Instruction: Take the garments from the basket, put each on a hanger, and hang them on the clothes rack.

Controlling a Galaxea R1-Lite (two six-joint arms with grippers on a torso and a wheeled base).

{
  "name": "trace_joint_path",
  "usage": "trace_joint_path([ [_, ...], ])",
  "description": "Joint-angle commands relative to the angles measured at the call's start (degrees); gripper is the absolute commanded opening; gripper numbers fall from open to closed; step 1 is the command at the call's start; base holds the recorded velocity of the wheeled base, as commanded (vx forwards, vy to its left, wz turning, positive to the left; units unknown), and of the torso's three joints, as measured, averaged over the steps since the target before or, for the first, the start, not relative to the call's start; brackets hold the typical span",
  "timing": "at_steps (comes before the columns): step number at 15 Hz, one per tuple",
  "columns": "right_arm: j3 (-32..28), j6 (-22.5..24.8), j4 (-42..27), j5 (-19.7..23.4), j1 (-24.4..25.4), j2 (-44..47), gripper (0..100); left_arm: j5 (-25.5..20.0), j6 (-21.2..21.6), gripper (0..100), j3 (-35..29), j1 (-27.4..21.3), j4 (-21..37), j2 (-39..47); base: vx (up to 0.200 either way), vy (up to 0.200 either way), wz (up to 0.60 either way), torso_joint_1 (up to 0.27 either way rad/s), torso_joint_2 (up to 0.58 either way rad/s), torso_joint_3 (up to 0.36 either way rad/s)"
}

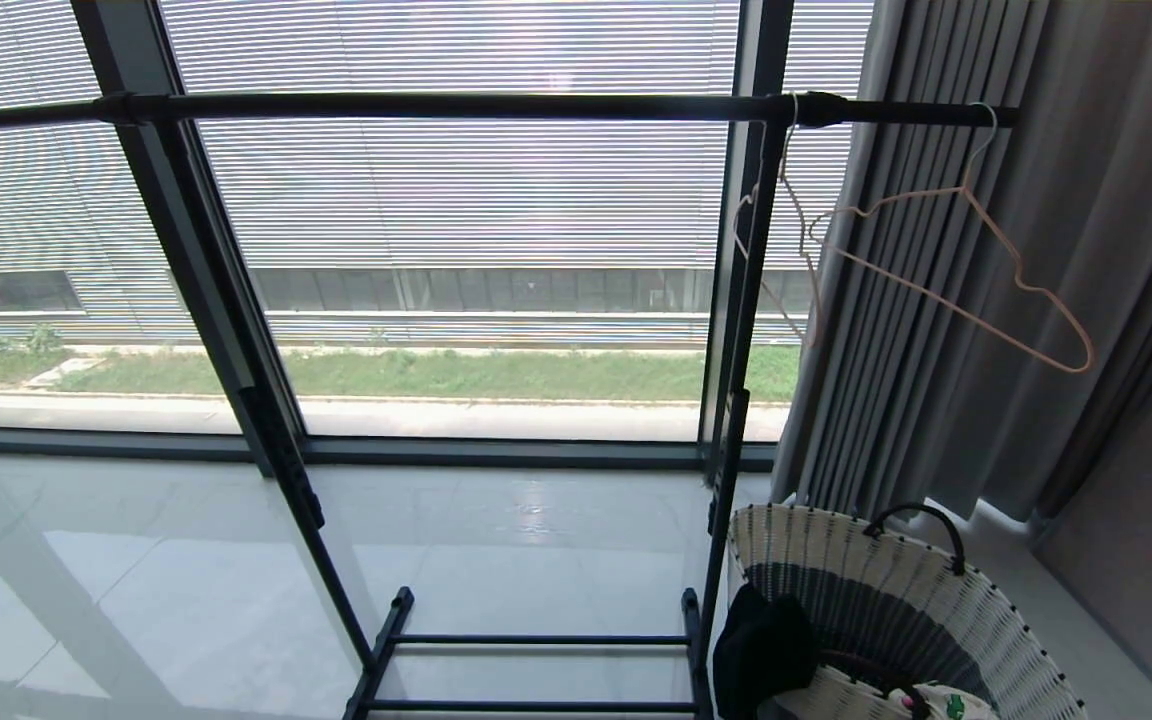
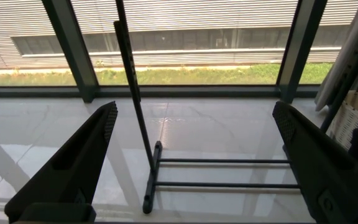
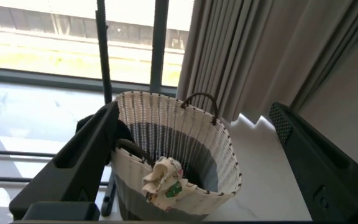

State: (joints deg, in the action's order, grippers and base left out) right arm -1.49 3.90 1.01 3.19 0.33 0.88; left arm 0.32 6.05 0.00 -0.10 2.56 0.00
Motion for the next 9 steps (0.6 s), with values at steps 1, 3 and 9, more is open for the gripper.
trace_joint_path([
  [1, -7.83, 1.99, 0.22, 0.06, 2.66, 10.99, 100, 0.03, 0.02, 100, 0.00, 0.01, -0.01, 0.09, 0.000, 0.000, 0.00, 0.000, 0.00, 0.000],
  [3, -11.87, 11.13, -2.07, -0.91, 4.42, 26.37, 100, 0.03, 0.02, 100, 0.00, 0.01, -0.01, 0.09, 0.000, 0.000, 0.00, 0.000, 0.00, 0.000],
  [9, -25.06, 35.12, -1.98, -2.84, 3.45, 77.52, 100, 0.03, 0.02, 100, 0.00, 0.01, -0.01, 0.09, 0.000, 0.000, 0.00, 0.000, 0.00, 0.000],
])
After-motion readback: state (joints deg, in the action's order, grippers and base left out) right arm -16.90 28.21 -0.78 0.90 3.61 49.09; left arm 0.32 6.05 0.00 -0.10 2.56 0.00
